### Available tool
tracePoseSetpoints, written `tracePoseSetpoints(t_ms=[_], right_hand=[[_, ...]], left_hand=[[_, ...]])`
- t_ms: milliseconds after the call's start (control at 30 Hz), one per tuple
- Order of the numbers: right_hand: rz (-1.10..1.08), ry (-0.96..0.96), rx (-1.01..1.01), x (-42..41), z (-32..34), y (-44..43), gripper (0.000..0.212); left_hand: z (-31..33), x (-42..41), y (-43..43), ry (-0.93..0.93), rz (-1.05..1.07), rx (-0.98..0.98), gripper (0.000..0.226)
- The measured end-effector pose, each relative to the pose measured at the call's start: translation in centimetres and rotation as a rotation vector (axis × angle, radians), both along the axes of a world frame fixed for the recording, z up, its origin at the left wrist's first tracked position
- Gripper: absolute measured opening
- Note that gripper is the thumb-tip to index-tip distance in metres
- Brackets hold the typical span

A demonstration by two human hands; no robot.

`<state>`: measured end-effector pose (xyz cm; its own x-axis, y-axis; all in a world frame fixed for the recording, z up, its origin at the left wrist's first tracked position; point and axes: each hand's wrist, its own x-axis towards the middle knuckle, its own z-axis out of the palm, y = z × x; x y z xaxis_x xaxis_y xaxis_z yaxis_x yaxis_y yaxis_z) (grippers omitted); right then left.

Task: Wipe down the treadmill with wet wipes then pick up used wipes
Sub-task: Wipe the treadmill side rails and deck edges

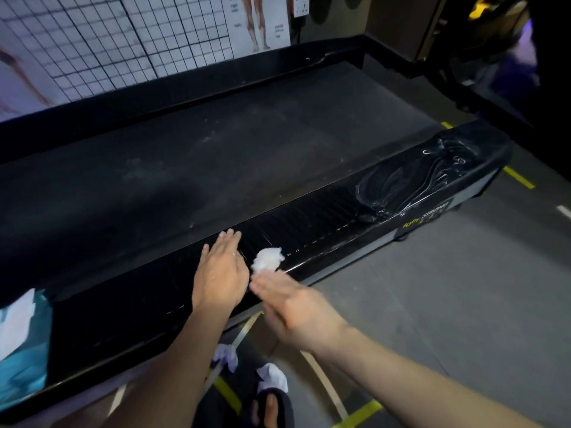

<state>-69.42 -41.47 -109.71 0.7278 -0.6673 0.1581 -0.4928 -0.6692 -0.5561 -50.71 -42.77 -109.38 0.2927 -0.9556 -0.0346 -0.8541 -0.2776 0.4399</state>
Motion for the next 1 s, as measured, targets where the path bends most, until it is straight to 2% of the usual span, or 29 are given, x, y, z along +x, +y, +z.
tracePoseSetpoints(t_ms=[67, 167, 267, 367, 533, 600, 700, 800, 900, 1000], right_hand=[[0.037, 0.029, -0.024, 0.4, 0.0, 0.0, 0.052], [-0.097, 0.095, -0.132, -1.4, 0.2, -2.7, 0.049], [-0.347, 0.108, -0.157, -4.5, 0.4, -5.9, 0.042], [-0.36, 0.132, -0.192, -4.4, 0.6, -6.3, 0.035], [-0.306, 0.145, -0.158, -1.6, 1.9, -7.0, 0.011], [-0.245, 0.14, -0.115, -1.0, 2.1, -7.8, 0.02], [-0.149, 0.116, -0.164, 0.1, 1.5, -8.2, 0.014], [-0.2, 0.186, -0.219, 2.5, 0.9, -9.1, 0.031], [-0.288, 0.293, -0.23, 4.8, 1.2, -9.9, 0.028], [-0.275, 0.337, -0.185, 4.8, 1.7, -9.7, 0.029]], left_hand=[[-0.1, 0.1, 0.0, 0.068, 0.039, -0.033, 0.053], [0.0, 0.0, 0.6, 0.14, 0.145, -0.077, 0.051], [-0.4, 0.0, 0.7, 0.078, 0.222, -0.086, 0.049], [-0.8, 0.1, 0.6, -0.004, 0.246, -0.07, 0.046], [0.1, 1.2, 0.4, -0.009, 0.174, -0.005, 0.048], [0.2, 2.9, 0.9, -0.069, 0.06, 0.012, 0.048], [-0.3, 4.7, 2.5, -0.127, -0.077, -0.051, 0.052], [-1.2, 4.9, 2.8, -0.163, -0.104, -0.102, 0.06], [-1.1, 4.9, 2.6, -0.163, -0.108, -0.106, 0.063], [-1.0, 5.0, 2.8, -0.183, -0.118, -0.109, 0.065]])
